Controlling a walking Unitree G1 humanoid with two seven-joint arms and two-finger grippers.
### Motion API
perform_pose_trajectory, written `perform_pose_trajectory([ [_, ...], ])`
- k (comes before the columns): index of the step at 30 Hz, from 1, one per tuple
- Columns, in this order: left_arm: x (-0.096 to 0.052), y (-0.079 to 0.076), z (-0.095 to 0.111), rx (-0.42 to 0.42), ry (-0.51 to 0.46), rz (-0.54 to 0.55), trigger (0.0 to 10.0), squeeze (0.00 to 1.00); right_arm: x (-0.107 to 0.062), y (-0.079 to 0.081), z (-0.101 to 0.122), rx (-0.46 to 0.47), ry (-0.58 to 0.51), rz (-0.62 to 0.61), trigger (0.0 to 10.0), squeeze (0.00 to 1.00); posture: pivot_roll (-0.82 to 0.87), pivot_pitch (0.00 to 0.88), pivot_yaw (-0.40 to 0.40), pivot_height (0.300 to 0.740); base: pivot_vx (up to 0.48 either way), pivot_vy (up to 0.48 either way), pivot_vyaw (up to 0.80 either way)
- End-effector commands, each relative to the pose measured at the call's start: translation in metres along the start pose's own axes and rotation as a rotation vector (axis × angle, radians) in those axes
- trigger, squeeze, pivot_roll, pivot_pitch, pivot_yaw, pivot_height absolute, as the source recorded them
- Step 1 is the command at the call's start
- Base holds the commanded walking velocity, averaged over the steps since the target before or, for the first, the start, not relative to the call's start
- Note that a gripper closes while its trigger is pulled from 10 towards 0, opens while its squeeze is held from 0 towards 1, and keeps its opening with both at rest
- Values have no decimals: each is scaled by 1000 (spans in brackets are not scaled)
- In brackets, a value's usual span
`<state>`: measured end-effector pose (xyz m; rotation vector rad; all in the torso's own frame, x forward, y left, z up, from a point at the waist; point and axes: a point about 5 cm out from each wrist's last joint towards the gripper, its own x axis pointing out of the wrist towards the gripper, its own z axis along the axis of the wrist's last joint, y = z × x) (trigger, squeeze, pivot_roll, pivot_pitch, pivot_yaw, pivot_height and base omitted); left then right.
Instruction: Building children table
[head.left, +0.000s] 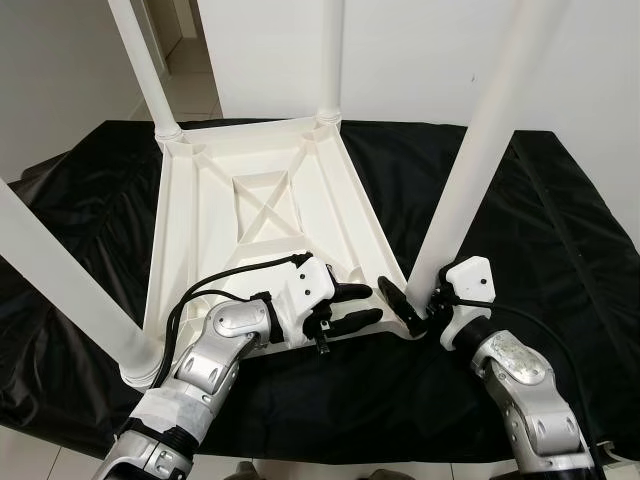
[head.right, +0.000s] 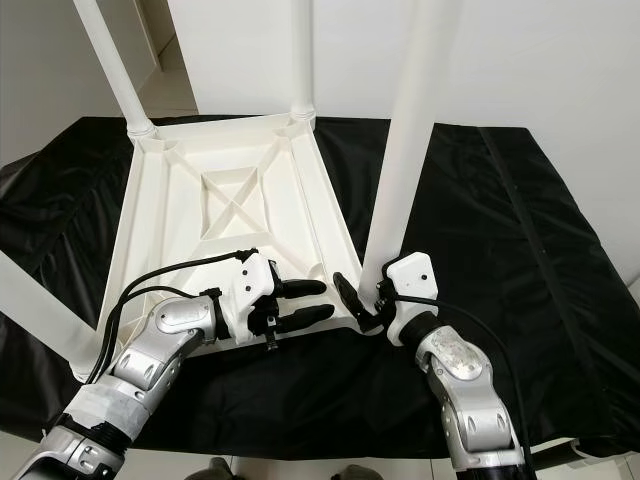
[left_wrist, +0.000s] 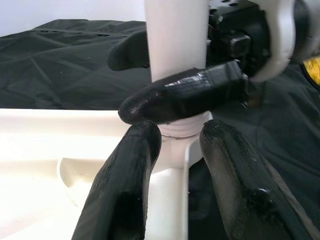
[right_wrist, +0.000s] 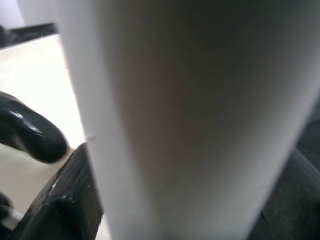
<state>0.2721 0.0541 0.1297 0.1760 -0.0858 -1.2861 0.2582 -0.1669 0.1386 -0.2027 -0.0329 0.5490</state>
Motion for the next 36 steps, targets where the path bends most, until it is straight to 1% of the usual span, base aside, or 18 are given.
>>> perform_pose_trajectory([
  [1,-2,0,-1,-5,8,-14,10000,0,6,-1,-1,-2,-1,57,10000,0,-66,0,33,740,0,0,0],
  [2,-2,0,-1,-5,8,-14,10000,0,6,-1,-1,-2,-1,57,10000,0,-66,0,33,740,0,0,0],
  [3,-2,0,0,-5,4,-22,10000,0,8,-3,-2,2,1,71,4667,0,-60,0,30,740,0,0,0],
  [4,-3,0,1,-4,2,-23,10000,0,9,-5,-3,2,4,81,1569,0,-56,0,28,740,0,0,0],
  [5,-3,0,1,-4,2,-23,10000,0,9,-5,-3,2,4,81,1569,0,-56,0,28,740,0,0,0],
  [6,-3,1,1,-1,3,-21,10000,0,10,-5,-5,10,8,92,0,0,-55,0,26,740,0,0,0],
  [20,-5,-1,0,-1,8,-6,10000,0,4,-2,-12,48,19,121,0,0,-49,0,16,740,0,0,0],
  [21,-5,-1,0,-2,9,-6,10000,0,4,-2,-11,56,12,101,10000,0,-50,0,14,740,0,0,0],
  [24,-6,-2,0,-4,10,-7,10000,0,5,-4,-10,68,9,37,10000,0,-52,0,12,740,0,0,0],
  [26,-7,-3,-1,-8,12,-7,10000,0,5,-7,-7,75,17,-96,10000,0,-56,0,9,740,0,0,0],
  [28,-7,-3,-1,-8,12,-7,10000,0,5,-7,-7,75,17,-96,10000,0,-56,0,9,740,0,0,0],
  [29,-7,-4,-2,-11,14,-8,10000,0,4,-6,-5,84,12,-167,10000,0,-60,1,8,740,0,0,0],
  [30,-7,-4,-2,-11,14,-8,10000,0,4,-6,-5,84,12,-167,10000,0,-60,1,8,740,0,0,0],
  [31,-7,-5,-2,-14,15,-10,10000,0,5,2,-3,104,8,-238,10000,0,-64,2,9,740,0,0,0],
  [32,-7,-5,-2,-14,15,-10,10000,0,5,2,-3,104,8,-238,10000,0,-64,2,9,740,0,0,0],
  [34,-6,-6,-3,-17,15,-14,10000,0,5,13,-1,160,16,-348,10000,0,-67,6,9,740,0,0,0],
  [35,-6,-6,-3,-17,15,-14,10000,0,5,13,-1,160,16,-348,10000,0,-67,6,9,740,0,0,0],
  [36,-6,-6,-3,-17,15,-15,10000,0,6,18,0,168,23,-410,10000,0,-71,8,12,740,0,0,0],
])
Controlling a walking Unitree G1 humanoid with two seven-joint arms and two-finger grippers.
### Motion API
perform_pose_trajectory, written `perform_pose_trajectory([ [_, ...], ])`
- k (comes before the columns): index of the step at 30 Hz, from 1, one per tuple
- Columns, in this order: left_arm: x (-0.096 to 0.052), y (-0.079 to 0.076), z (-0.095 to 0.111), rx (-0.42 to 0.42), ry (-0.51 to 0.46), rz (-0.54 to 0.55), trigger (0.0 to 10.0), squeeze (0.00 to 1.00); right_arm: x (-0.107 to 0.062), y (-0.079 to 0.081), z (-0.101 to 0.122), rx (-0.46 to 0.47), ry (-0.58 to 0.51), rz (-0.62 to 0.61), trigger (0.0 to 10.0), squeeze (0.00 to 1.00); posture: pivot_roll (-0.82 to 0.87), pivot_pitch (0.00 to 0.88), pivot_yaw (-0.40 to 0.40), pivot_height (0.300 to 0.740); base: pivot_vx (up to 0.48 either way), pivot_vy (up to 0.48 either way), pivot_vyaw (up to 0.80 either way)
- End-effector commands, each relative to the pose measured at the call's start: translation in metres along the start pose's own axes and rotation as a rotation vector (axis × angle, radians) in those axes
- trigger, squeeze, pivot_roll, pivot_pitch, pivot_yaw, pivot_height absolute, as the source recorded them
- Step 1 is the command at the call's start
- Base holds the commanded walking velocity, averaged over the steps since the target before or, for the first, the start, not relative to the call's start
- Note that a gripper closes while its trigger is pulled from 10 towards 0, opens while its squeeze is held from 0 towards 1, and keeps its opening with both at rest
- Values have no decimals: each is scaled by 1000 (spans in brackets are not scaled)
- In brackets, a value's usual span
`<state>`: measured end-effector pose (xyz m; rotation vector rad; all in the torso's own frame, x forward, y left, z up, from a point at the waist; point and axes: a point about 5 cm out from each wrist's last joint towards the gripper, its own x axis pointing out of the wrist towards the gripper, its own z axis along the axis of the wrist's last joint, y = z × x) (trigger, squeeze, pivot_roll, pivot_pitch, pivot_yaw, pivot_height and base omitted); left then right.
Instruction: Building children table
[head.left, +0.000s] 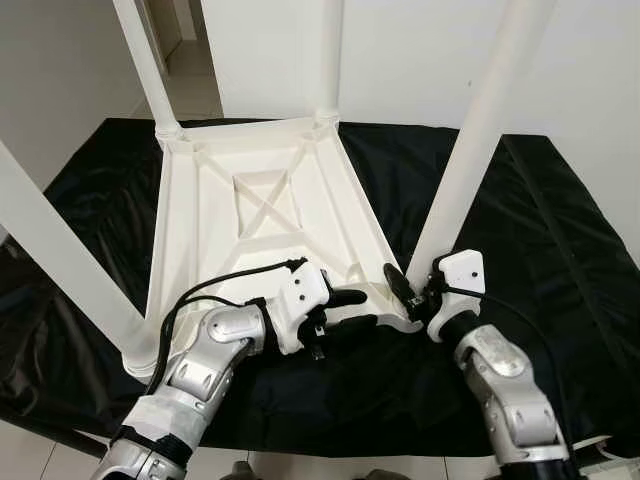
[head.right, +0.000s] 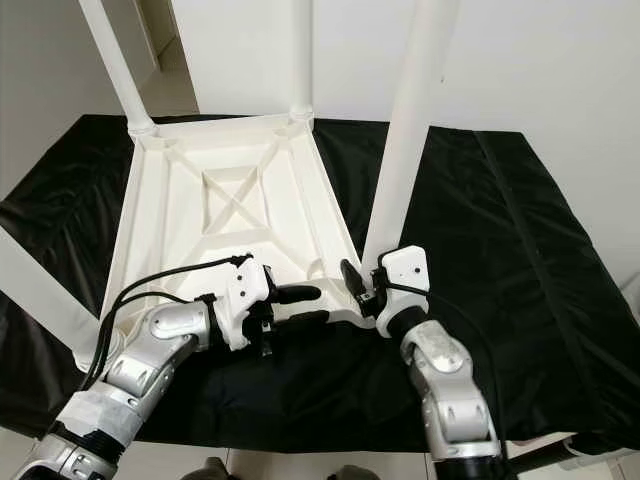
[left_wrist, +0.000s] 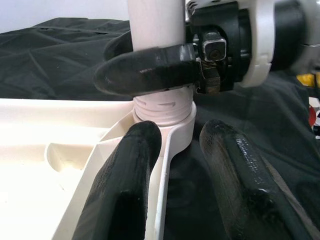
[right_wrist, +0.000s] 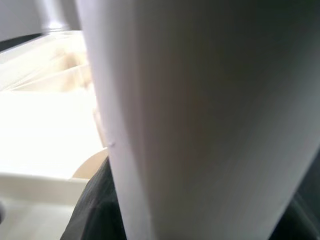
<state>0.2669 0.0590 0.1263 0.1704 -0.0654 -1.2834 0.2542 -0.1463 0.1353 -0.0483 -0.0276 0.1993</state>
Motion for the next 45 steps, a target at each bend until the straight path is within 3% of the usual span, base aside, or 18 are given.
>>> perform_pose_trajectory([
  [1,-1,-2,0,-2,3,-18,10000,0,-1,-1,-1,16,24,-98,10000,0,-71,8,12,740,0,0,0],
  [4,0,-3,0,-4,5,-25,10000,0,-4,5,-2,37,43,-314,10000,0,-80,10,13,740,0,0,0],
  [6,0,-3,0,-6,5,-27,10000,0,-4,8,-2,30,45,-380,10000,0,-82,11,14,740,0,0,0],
  [14,1,-6,-1,-8,6,-40,10000,0,-3,23,3,74,30,-370,10000,0,-86,9,16,740,0,0,0],
  [15,2,-6,-1,-7,6,-43,10000,0,-4,21,8,93,-3,-360,10000,1000,-88,8,17,740,0,0,0],
  [23,3,-4,1,-1,5,-44,10000,0,-8,14,12,93,-34,-254,10000,1000,-85,0,19,740,0,0,0],
  [24,3,-4,1,0,5,-44,10000,0,-10,12,12,76,-40,-223,10000,388,-86,0,20,740,0,0,0],
  [25,3,-3,1,1,5,-43,10000,0,-13,9,10,62,-39,-169,10000,0,-88,0,23,740,0,0,0],
  [29,3,-2,1,4,5,-43,10000,0,-23,-4,5,-7,-22,-12,10000,0,-90,0,20,740,0,0,0],
  [34,3,-2,1,4,5,-43,10000,0,-23,-4,5,-7,-22,-12,10000,0,-90,0,20,740,0,0,0],
  [38,4,-1,2,6,3,-44,10000,0,-27,-18,0,-62,16,101,10000,0,-91,0,26,740,0,0,0],
  [45,4,-1,2,6,3,-44,10000,0,-27,-18,0,-62,16,101,10000,0,-91,0,26,740,0,0,0],
])
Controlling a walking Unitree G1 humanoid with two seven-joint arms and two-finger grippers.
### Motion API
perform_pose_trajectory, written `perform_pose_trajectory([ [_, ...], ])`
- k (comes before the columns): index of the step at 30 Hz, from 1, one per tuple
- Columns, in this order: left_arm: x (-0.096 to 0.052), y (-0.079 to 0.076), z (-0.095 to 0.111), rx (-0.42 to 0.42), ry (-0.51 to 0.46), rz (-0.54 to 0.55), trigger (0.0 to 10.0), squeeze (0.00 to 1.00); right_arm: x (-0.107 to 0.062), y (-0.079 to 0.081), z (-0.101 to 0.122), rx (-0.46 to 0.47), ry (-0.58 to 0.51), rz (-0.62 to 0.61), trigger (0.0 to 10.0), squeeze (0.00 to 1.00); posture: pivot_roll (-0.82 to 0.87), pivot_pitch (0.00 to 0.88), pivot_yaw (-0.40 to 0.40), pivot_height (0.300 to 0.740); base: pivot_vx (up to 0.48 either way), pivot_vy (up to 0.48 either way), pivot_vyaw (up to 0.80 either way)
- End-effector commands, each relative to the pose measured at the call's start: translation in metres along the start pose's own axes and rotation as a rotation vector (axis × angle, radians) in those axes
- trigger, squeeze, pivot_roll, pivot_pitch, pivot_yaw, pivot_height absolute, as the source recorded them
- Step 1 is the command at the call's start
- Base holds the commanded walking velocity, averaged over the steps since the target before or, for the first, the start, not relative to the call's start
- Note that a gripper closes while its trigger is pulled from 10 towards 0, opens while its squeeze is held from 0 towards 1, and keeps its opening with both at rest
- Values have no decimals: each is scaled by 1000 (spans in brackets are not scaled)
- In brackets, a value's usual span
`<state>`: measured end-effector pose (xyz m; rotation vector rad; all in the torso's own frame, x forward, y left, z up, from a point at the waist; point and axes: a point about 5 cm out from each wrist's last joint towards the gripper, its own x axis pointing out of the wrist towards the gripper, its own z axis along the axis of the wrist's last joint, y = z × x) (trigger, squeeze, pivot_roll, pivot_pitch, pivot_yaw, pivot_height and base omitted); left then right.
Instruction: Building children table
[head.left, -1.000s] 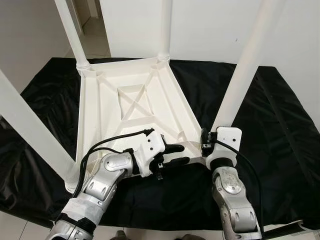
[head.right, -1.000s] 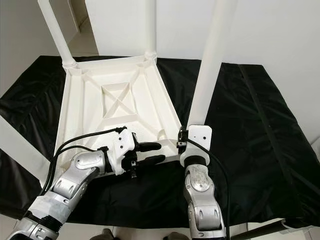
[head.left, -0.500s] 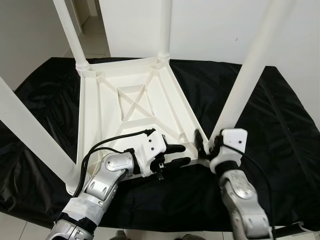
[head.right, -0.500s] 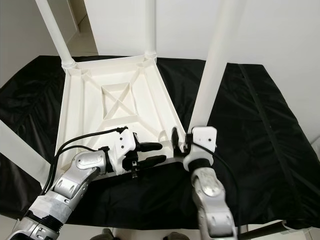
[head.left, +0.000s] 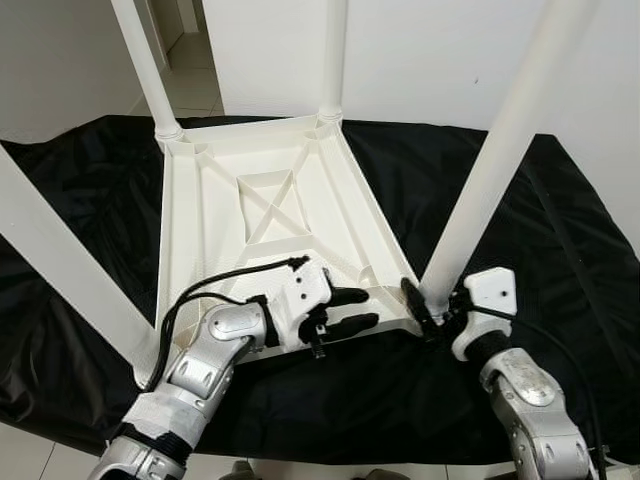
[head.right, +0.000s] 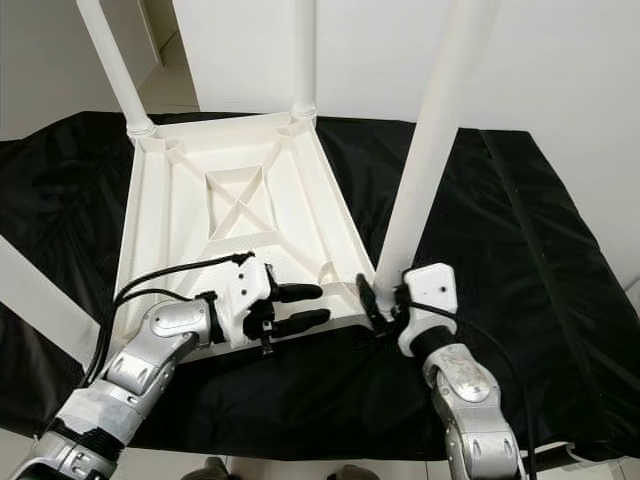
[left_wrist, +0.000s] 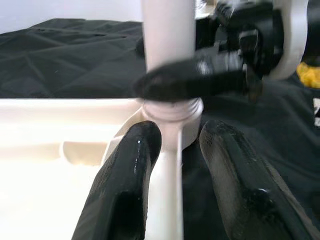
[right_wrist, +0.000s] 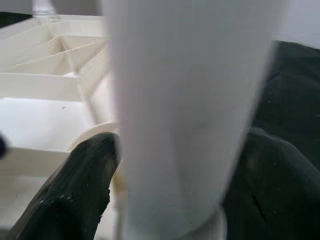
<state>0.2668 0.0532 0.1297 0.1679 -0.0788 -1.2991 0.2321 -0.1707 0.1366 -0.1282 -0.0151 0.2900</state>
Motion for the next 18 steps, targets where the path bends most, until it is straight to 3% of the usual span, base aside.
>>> perform_pose_trajectory([
  [1,-1,0,-2,0,15,-29,10000,0,0,2,-1,15,-3,9,10000,0,-91,0,26,740,0,0,0],
  [4,0,0,-2,2,13,-30,10000,0,5,-3,-3,-6,3,90,10000,0,-89,0,29,740,0,0,0],
  [5,2,1,0,7,10,-32,10000,0,16,-7,-7,-28,19,179,4549,0,-73,0,22,740,0,0,0],
  [10,2,1,0,7,10,-32,10000,0,16,-7,-7,-28,19,179,4549,0,-73,0,22,740,0,0,0],
  [11,3,1,0,11,7,-30,10000,0,23,-9,-8,-41,35,253,0,0,-64,0,16,740,0,0,0],
  [17,2,0,1,11,5,-24,10000,0,26,-13,-12,-46,56,338,0,0,-62,0,13,740,0,0,0],
  [18,2,-1,1,11,5,-25,10000,0,25,-12,-11,-46,49,327,4471,0,-63,0,12,740,0,0,0],
])
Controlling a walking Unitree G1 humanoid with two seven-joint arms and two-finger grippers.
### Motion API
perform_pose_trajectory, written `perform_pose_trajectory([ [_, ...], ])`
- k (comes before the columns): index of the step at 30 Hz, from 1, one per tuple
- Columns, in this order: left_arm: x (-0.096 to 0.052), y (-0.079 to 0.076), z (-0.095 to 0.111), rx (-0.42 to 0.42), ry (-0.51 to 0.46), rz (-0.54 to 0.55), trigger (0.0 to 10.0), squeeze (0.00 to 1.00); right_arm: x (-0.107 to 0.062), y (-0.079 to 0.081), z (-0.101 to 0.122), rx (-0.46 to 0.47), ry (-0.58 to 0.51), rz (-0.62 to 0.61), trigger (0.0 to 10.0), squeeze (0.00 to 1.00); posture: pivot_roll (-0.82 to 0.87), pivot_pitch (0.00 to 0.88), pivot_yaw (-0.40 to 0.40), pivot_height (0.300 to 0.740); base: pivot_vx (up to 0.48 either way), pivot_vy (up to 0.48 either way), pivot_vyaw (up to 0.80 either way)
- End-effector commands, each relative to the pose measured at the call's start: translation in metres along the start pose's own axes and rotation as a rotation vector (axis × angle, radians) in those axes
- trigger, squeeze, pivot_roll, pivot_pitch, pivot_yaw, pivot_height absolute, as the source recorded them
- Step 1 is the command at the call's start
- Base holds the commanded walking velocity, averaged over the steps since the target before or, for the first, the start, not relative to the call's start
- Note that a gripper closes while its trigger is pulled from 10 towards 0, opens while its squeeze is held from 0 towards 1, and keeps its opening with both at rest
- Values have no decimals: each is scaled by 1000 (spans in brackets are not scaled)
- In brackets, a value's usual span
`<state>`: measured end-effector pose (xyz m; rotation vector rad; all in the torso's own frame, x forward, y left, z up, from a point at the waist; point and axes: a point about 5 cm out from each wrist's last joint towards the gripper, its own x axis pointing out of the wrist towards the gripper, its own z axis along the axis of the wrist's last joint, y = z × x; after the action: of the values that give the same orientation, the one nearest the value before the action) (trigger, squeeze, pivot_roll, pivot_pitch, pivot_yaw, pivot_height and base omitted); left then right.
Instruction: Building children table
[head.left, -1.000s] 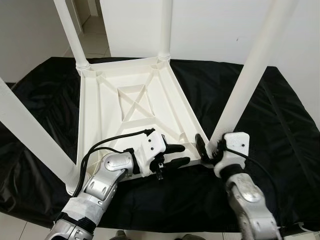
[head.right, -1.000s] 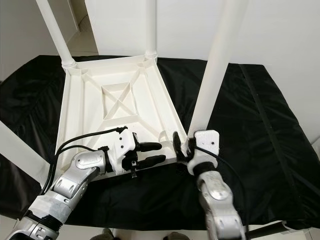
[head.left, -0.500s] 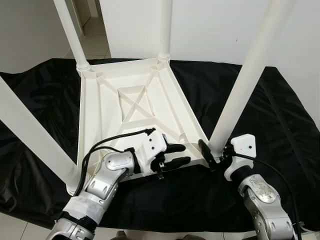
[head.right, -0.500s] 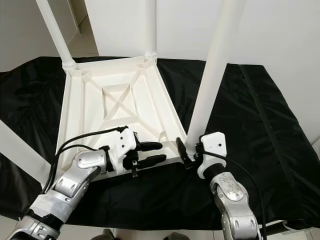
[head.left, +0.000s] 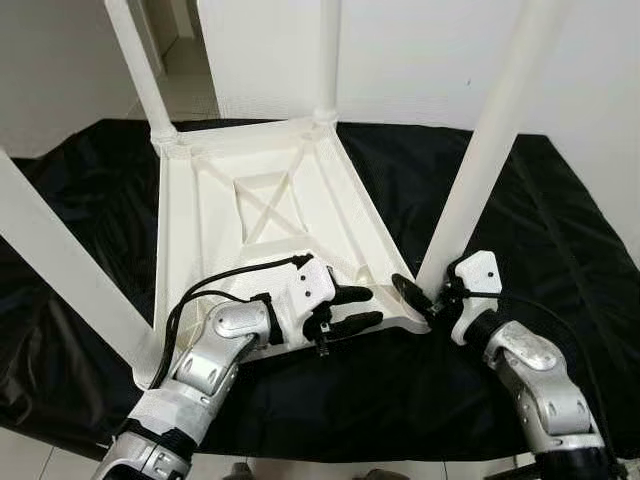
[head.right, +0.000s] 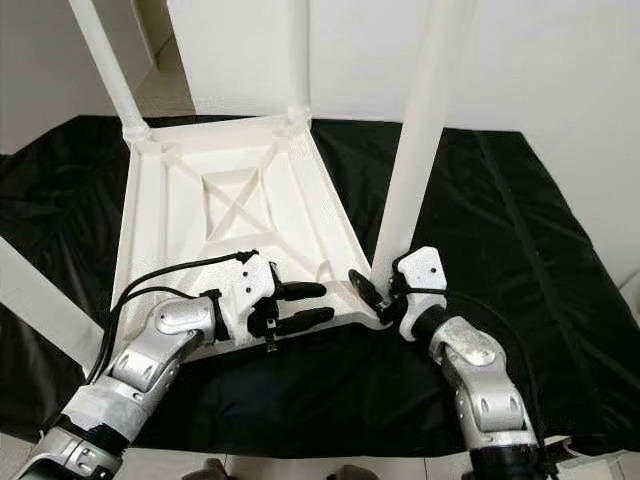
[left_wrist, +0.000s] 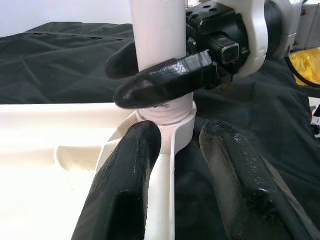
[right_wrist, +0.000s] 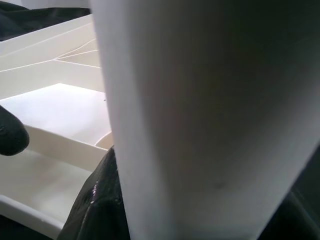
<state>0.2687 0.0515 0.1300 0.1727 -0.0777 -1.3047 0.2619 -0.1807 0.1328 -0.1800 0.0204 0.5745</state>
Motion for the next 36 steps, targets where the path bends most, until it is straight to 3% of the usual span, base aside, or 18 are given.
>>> perform_pose_trajectory([
  [1,0,-2,1,9,2,-19,10000,0,1,6,-5,4,23,41,4471,0,-63,0,12,740,0,0,0],
  [2,0,-2,1,8,2,-21,10000,0,1,7,-5,18,19,31,10000,0,-64,0,13,740,0,0,0],
  [10,-1,-3,0,8,5,-25,10000,0,2,11,-4,37,16,-68,10000,0,-67,0,16,740,0,0,0],
  [15,-2,-5,-2,4,10,-35,10000,0,5,20,-2,93,11,-310,10000,0,-73,0,19,740,0,0,0],
  [21,-3,-6,-2,4,11,-37,10000,0,5,23,-2,112,8,-334,10000,0,-74,0,20,740,0,0,0],
  [25,-2,-5,-3,4,15,-42,10000,0,13,42,-1,199,4,-544,10000,0,-75,0,23,740,0,0,0],
  [27,-2,-5,-3,4,15,-42,10000,0,13,42,-1,199,4,-544,10000,0,-75,0,23,740,0,0,0],
  [32,-3,-2,-3,7,19,-39,10000,0,16,52,1,217,16,-700,10000,0,-74,0,23,740,0,0,0],
  [36,-3,-2,-3,8,19,-38,10000,0,16,53,1,217,18,-721,10000,0,-74,0,23,740,0,0,0],
])
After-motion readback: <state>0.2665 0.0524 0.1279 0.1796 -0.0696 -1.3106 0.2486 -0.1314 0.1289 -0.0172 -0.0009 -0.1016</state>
